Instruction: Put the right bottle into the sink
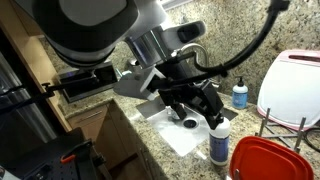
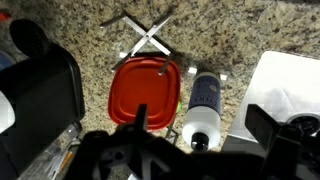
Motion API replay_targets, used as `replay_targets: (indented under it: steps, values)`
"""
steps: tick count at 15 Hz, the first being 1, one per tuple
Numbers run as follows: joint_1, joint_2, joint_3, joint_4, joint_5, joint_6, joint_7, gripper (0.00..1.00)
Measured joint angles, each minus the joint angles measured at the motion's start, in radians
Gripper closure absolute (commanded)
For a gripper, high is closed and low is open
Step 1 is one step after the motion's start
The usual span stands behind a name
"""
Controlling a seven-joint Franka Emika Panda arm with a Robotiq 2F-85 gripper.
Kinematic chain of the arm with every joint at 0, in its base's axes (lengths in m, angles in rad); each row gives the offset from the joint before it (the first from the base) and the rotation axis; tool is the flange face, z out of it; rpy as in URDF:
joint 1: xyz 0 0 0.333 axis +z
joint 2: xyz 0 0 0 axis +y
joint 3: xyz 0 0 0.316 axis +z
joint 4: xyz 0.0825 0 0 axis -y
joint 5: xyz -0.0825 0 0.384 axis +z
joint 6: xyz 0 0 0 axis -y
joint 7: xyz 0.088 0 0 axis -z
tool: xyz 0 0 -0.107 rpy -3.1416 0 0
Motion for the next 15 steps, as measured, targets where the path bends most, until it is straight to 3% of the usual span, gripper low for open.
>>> replay_targets:
  steps: [15]
  values:
    - [-0.010,0.014,0.018,-0.044,-0.008,0.037,-0.008,0.00]
